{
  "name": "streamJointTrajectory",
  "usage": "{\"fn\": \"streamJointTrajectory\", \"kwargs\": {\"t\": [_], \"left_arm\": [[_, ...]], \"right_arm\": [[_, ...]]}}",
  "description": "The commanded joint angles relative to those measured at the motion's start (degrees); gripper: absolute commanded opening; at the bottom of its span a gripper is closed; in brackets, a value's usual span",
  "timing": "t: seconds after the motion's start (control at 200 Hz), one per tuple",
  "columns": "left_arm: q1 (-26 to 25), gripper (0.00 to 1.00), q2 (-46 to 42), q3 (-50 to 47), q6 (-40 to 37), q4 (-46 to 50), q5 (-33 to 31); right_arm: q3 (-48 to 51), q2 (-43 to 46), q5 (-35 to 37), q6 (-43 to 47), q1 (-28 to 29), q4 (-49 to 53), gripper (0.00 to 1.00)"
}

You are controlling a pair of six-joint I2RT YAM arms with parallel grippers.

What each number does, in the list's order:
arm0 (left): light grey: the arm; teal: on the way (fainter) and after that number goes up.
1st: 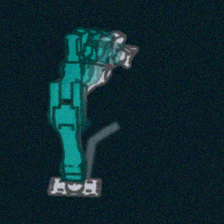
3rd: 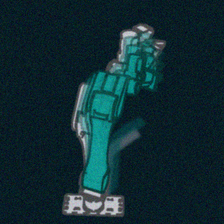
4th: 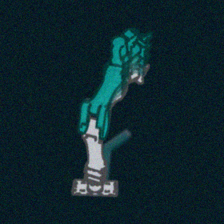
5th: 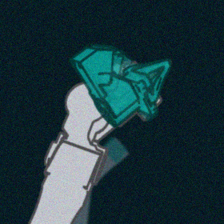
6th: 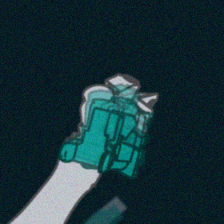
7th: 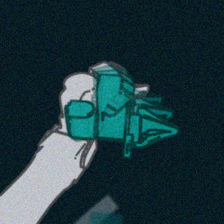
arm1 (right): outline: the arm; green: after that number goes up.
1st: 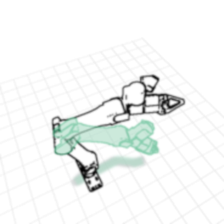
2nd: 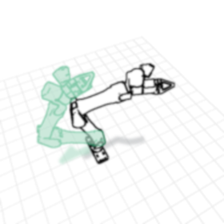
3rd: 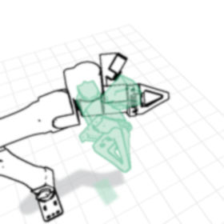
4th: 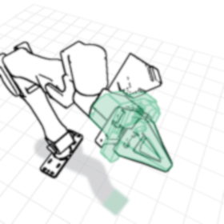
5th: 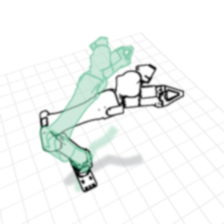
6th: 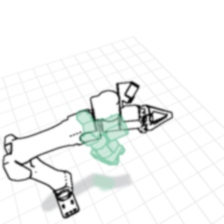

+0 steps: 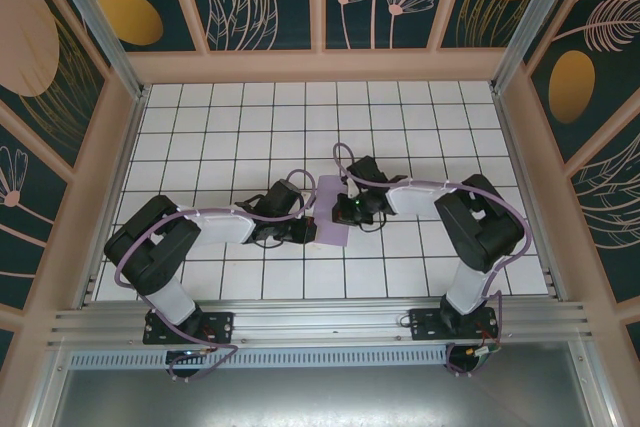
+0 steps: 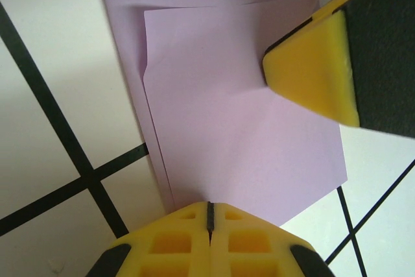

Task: Fold a paper plane with a square sheet of paper (fold left side to right side)
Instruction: Fold the triangle a second time at the center of the table.

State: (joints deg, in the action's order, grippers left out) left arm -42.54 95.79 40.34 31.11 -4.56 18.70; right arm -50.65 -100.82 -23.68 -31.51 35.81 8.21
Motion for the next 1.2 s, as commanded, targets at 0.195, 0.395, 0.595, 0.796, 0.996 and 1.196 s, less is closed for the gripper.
{"fn": "streamJointTrajectory", "kwargs": {"t": [0.195,0.395,0.595,0.796,0.996,1.196], "left_arm": [[0.3,0.0,1.2,-2.57,-1.43,6.69,-6.04],[0.35,0.0,1.07,-2.52,-1.41,6.76,-5.99],[0.35,0.0,0.85,-2.61,-1.32,6.79,-5.91],[0.33,0.0,-0.79,-2.86,-0.88,6.16,-4.78],[0.3,0.0,-3.51,-4.18,-1.14,6.23,-2.29],[0.36,0.0,-6.28,-4.89,-1.04,8.2,-4.1]], "right_arm": [[-0.22,0.16,6.0,4.06,-4.15,4.95,0.0],[0.29,0.85,6.11,5.04,-6.47,5.38,0.0],[1.0,1.84,5.69,5.49,-7.79,4.89,0.0],[1.64,1.05,4.31,5.59,-7.97,4.11,0.0],[2.14,0.63,3.45,5.84,-8.1,3.47,0.0],[2.14,1.36,0.74,5.65,-8.1,1.48,0.0]]}}
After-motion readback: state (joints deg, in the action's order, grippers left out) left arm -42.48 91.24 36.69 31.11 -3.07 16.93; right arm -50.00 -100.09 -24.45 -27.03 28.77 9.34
